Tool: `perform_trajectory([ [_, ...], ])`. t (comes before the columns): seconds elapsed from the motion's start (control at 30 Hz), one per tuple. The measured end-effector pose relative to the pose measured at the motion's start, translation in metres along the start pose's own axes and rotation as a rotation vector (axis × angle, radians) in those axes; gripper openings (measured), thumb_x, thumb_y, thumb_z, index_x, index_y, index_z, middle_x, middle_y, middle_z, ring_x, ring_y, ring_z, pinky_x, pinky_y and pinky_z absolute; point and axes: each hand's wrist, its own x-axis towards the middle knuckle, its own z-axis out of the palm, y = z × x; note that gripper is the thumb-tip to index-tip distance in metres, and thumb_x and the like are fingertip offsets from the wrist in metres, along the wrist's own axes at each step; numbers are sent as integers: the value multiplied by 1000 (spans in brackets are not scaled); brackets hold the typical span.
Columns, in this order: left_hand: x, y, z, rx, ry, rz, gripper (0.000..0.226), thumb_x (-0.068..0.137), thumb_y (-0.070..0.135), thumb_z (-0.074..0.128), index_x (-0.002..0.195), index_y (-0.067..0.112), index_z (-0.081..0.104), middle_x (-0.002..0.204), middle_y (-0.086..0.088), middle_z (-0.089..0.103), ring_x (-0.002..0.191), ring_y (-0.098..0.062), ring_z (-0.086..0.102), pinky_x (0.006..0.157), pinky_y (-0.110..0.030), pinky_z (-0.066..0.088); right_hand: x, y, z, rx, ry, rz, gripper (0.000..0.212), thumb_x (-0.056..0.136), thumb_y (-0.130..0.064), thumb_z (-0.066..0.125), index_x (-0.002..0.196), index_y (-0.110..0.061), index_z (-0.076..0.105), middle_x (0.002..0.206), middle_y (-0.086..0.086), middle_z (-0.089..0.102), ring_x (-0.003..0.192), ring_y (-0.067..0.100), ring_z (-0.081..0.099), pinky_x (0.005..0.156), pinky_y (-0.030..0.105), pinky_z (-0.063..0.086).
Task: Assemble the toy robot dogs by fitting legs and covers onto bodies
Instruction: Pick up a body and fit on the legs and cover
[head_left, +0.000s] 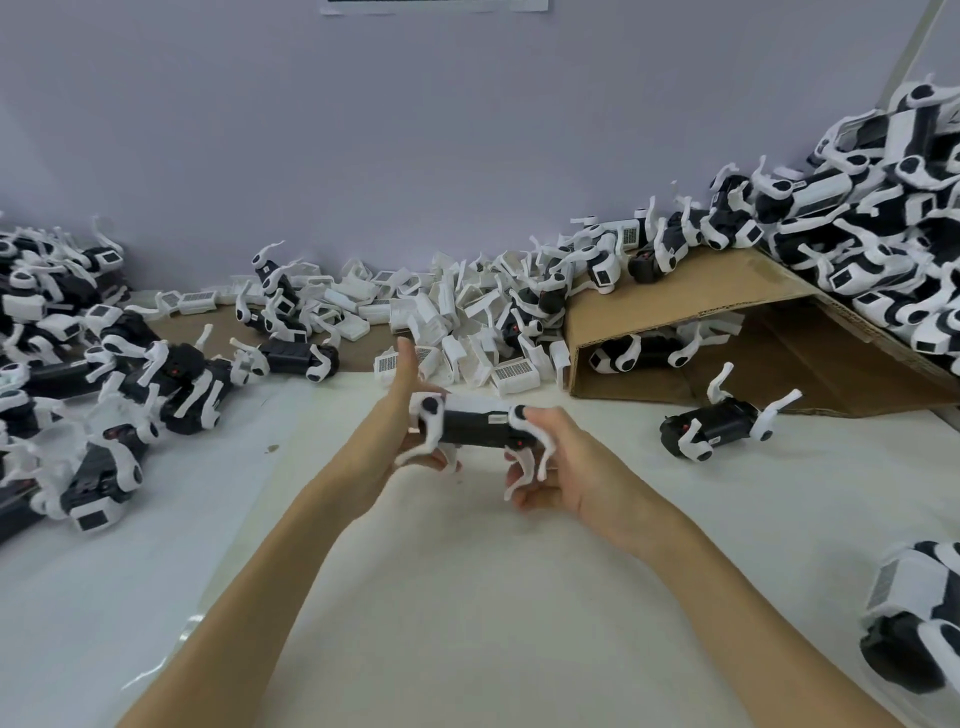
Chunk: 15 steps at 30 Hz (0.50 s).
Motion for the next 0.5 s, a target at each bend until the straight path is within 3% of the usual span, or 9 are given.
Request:
perform_trajectory([
  [0.1,1,-1,0,-64,-137,31,87,96,75,55,116,-9,69,96,-27,68,76,-29,71,69,-33,62,1,-2,-4,112,8,149,57,98,-58,49,93,-4,68,84,19,67,67,27,65,64,33,55],
  [0.23,4,-4,4,-80,-63,91,60,94,52,69,118,-3,69,95,-21,70,80,-29,70,70,-34,62,2,0,-10,77,14,98,55,93,-59,56,98,-7,70,89,18,71,72,27,69,58,29,52],
  [0.37,5,-7,-3,25,-24,235,37,87,46,73,116,24,75,112,-8,78,101,-30,76,92,-36,59,1,-4,-14,-42,48,-85,69,80,-63,70,125,-11,65,108,16,77,94,28,72,74,35,54],
  [0.43,5,-11,-3,69,-34,253,41,85,54,75,121,35,74,121,0,76,111,-29,74,102,-42,56,-1,-4,-17,-105,60,-187,73,75,-61,79,130,-17,60,109,12,78,101,25,72,82,36,58],
  [0.5,5,-16,1,123,-5,254,49,82,70,73,123,43,73,119,9,74,109,-20,70,103,-41,53,-2,-1,-19,-182,31,-249,67,79,-53,82,135,-26,55,117,5,76,111,20,71,94,38,58],
])
